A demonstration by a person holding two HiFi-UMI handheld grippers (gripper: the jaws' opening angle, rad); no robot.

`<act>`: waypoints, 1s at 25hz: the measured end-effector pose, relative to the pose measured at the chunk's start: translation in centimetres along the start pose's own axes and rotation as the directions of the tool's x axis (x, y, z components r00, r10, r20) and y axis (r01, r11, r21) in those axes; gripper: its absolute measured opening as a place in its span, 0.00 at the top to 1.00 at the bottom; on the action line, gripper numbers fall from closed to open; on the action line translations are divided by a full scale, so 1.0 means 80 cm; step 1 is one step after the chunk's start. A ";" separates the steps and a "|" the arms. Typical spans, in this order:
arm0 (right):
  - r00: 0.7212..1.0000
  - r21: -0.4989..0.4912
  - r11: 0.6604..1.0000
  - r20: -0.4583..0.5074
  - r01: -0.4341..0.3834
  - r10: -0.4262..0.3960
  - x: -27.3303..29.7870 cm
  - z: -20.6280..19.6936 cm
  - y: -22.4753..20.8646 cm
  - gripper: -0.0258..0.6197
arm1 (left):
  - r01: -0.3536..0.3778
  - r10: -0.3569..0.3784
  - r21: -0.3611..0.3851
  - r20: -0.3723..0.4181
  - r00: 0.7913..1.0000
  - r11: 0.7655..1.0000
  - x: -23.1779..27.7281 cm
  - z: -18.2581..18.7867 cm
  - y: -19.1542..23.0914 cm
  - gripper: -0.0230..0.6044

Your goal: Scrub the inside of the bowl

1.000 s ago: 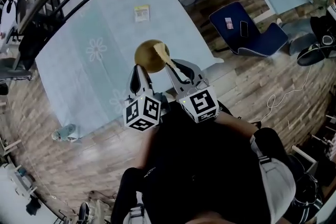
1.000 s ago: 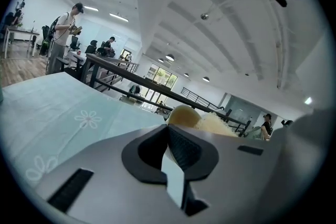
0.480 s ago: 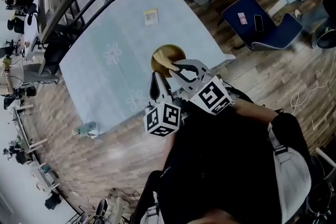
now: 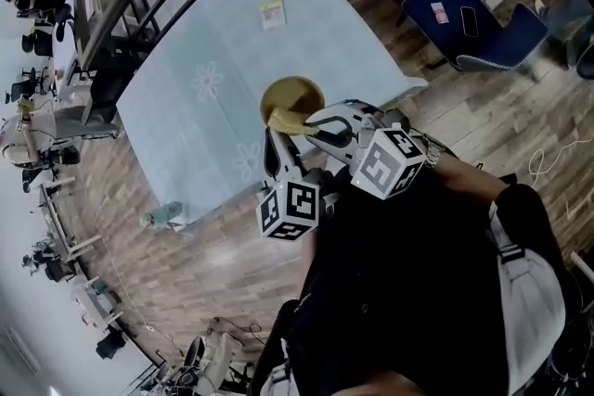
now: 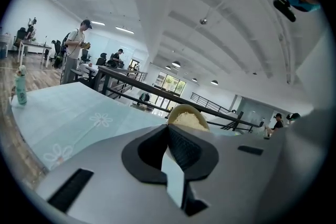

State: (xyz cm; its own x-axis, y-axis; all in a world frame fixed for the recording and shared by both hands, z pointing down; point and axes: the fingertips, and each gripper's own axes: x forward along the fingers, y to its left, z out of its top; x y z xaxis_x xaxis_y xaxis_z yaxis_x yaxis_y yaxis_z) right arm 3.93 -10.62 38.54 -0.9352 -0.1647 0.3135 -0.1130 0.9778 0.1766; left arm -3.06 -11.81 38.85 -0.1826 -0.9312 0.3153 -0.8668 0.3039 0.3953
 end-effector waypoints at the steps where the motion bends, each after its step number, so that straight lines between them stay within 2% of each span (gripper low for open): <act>1: 1.000 0.001 1.000 0.004 0.023 -0.023 -0.005 0.002 -0.006 0.88 | -0.002 0.002 -0.001 0.000 1.000 1.000 -0.001 0.000 0.000 0.94; 4: 0.990 0.024 0.990 0.000 0.140 -0.140 -0.017 0.006 -0.035 0.88 | -0.001 0.001 0.011 0.002 1.000 1.000 -0.003 0.000 -0.005 0.94; 7: 0.961 0.032 0.962 -0.058 0.271 -0.269 -0.020 -0.004 -0.062 0.88 | 0.020 -0.020 0.019 -0.002 1.000 1.000 -0.002 -0.003 -0.013 0.94; 10: 0.948 0.055 0.950 -0.115 0.306 -0.298 -0.019 -0.018 -0.066 0.88 | 0.045 -0.045 0.023 -0.014 0.999 0.999 0.001 -0.008 -0.022 0.93; 13: 0.957 0.059 0.963 -0.145 0.262 -0.252 -0.015 -0.026 -0.053 0.88 | 0.059 -0.059 0.031 -0.022 0.998 0.998 0.001 -0.012 -0.030 0.93; 15: 0.970 0.083 0.977 -0.158 0.198 -0.183 -0.010 -0.030 -0.041 0.88 | 0.058 -0.058 0.031 -0.027 0.998 0.998 0.002 -0.014 -0.031 0.93; 17: 0.984 0.148 0.982 -0.149 0.120 -0.098 -0.006 -0.031 -0.030 0.89 | 0.050 -0.049 0.029 -0.030 0.998 0.998 0.002 -0.015 -0.029 0.93; 20: 0.994 0.252 0.968 -0.108 0.003 0.026 -0.003 -0.028 -0.013 0.89 | 0.033 -0.033 0.021 -0.029 0.999 0.999 0.001 -0.015 -0.023 0.93; 23: 0.992 0.283 0.956 -0.082 -0.073 0.100 -0.003 -0.023 0.004 0.89 | 0.015 -0.015 0.017 -0.027 1.000 1.000 -0.004 -0.015 -0.016 0.93; 25: 0.988 0.325 0.937 -0.045 -0.125 0.148 -0.003 -0.016 0.014 0.89 | 0.004 -0.003 0.017 -0.024 1.000 1.000 -0.006 -0.016 -0.011 0.94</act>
State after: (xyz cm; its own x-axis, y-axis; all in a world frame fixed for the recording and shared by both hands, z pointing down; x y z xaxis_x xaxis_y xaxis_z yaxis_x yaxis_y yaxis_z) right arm 4.43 -9.66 39.89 -0.9255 -0.0242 0.3780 -0.0979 0.9793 -0.1772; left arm -1.65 -11.36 39.43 -0.1688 -0.9271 0.3345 -0.8752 0.2971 0.3818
